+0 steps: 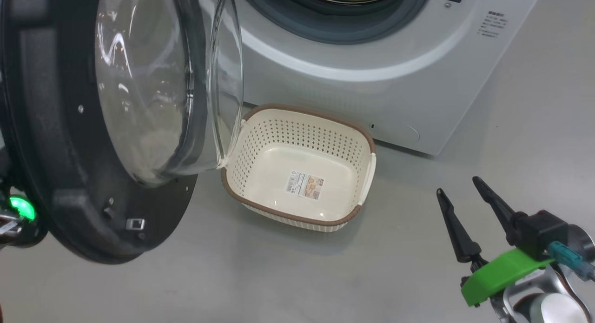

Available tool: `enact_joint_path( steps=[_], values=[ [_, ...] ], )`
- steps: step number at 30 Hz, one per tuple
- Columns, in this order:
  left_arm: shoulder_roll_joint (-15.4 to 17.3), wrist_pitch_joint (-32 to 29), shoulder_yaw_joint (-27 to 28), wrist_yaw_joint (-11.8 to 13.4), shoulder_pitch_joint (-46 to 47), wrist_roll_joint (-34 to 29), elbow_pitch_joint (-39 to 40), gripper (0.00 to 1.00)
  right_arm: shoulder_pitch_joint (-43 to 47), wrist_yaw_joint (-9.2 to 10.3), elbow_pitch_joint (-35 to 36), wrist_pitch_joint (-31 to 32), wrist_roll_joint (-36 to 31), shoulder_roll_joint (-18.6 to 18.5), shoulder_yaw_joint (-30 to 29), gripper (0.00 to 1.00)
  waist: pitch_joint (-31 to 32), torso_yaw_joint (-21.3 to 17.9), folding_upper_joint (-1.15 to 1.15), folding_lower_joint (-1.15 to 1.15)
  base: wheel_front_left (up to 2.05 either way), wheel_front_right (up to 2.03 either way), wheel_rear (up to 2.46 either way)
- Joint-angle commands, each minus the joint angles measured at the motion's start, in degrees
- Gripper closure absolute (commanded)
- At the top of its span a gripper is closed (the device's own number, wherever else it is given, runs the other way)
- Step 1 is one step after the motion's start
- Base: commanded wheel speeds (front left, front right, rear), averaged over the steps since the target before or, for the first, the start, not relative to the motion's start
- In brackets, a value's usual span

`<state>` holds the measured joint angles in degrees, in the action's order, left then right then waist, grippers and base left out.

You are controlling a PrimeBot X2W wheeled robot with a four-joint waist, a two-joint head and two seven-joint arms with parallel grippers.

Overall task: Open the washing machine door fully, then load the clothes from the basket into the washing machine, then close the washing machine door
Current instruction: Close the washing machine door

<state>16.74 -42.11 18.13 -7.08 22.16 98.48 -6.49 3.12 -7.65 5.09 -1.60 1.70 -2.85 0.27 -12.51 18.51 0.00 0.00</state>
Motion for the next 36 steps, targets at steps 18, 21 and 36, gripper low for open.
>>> enact_joint_path(
  steps=[18,21,36],
  values=[
    [-5.64,-4.2,-1.46,-0.41,0.78,-0.74,5.76,1.0,-3.28,0.16,-1.3,-3.61,3.12,-0.03,1.74,0.0,0.13,-8.14,0.0,0.0,0.0,0.0,0.0],
    [-6.59,-4.4,-1.55,-0.41,0.73,-0.85,5.87,1.0,-3.59,0.16,-1.81,-4.02,3.49,-0.03,1.88,0.0,0.16,-9.69,0.0,0.0,0.0,0.0,0.0],
    [-10.78,-3.82,-2.82,-0.41,3.07,-3.33,4.24,1.0,-4.89,0.16,-4.32,-6.02,5.02,-0.03,2.68,0.0,0.14,-16.32,0.0,0.0,0.0,0.0,0.0]
  ],
)
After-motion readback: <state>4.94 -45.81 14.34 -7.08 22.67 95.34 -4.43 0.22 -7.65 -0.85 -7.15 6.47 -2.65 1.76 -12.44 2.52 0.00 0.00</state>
